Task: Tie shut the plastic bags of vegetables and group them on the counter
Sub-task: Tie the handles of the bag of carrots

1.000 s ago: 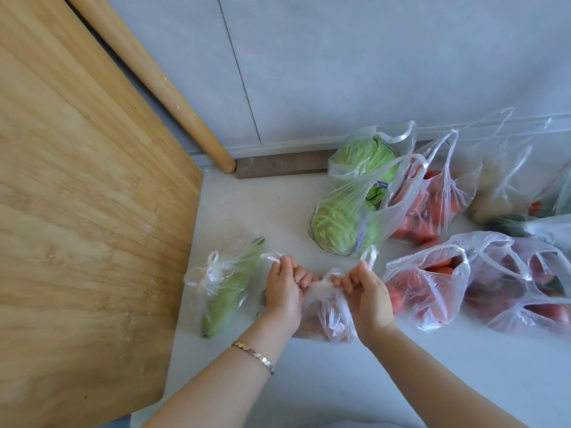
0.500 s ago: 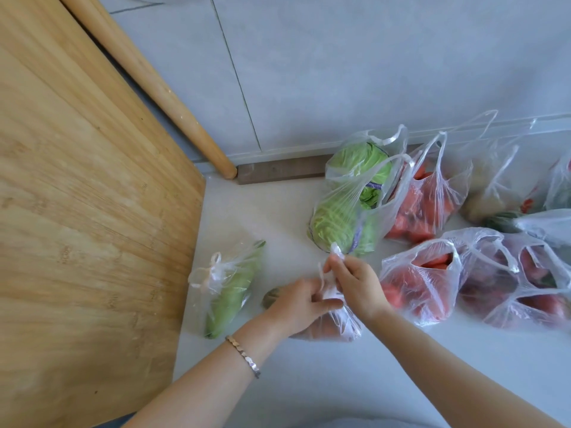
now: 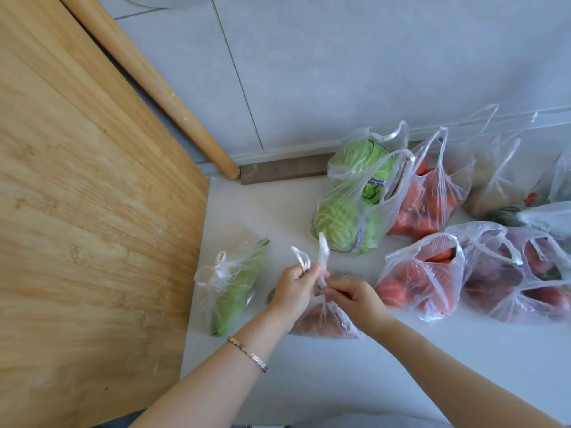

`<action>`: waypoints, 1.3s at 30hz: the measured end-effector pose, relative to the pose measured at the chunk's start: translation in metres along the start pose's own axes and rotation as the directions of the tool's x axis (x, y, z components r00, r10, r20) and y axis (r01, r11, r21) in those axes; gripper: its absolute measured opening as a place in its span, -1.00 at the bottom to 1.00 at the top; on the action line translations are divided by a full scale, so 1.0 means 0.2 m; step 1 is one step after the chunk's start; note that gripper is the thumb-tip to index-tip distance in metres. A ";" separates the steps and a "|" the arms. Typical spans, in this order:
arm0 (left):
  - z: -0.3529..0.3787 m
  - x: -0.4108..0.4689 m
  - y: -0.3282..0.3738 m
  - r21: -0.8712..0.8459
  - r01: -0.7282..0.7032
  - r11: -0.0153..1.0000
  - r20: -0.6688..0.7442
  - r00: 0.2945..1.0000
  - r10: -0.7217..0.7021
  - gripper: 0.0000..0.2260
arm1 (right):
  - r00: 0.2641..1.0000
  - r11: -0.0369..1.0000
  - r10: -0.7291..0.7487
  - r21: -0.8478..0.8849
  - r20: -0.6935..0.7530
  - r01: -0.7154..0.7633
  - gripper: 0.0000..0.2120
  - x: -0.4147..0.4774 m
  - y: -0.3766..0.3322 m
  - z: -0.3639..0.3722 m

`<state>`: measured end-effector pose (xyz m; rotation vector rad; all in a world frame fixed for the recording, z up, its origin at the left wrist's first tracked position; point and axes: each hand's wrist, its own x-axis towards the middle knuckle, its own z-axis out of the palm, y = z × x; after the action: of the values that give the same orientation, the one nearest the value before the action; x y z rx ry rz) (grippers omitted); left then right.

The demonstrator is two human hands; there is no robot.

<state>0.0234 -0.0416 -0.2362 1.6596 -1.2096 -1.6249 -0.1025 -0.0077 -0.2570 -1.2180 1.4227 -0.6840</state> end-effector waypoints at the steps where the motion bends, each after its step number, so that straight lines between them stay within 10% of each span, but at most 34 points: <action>1: 0.00 0.00 0.01 0.027 -0.003 1.000 -0.018 1.000 0.003 -0.71 | 0.998 1.000 0.005 -0.017 -0.059 -0.006 -0.76 0.00 0.01 0.02; 6: 0.04 -0.07 0.10 0.188 -0.171 0.967 -0.004 0.985 0.175 -0.76 | 0.913 0.950 0.298 0.184 -0.278 -0.254 -0.56 0.06 -0.04 0.12; 14: 0.16 0.03 0.21 0.111 -0.175 0.978 0.055 0.984 0.169 -0.83 | 0.996 0.985 0.074 -0.153 -0.043 -0.080 -0.70 -0.01 -0.07 0.12; 21: 0.00 0.04 0.11 0.607 -0.291 0.739 0.340 0.936 0.089 -0.55 | 0.956 0.918 0.289 0.299 -0.059 -0.259 -0.65 -0.02 -0.04 0.08; 27: -0.12 0.04 -0.04 0.624 -0.391 0.676 0.348 0.914 0.207 -0.72 | 0.946 0.857 0.286 0.483 -0.154 -0.180 -0.79 0.01 -0.02 0.07; 39: -0.11 0.02 -0.12 0.624 -0.279 0.730 0.203 0.960 0.194 -0.81 | 0.925 0.980 0.199 0.093 -0.325 -0.178 -0.74 0.06 -0.01 0.12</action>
<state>0.0495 -0.0387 -0.2553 1.6863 -2.1410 -1.2212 -0.0783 -0.0146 -0.2662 -0.9296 1.7594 -0.8196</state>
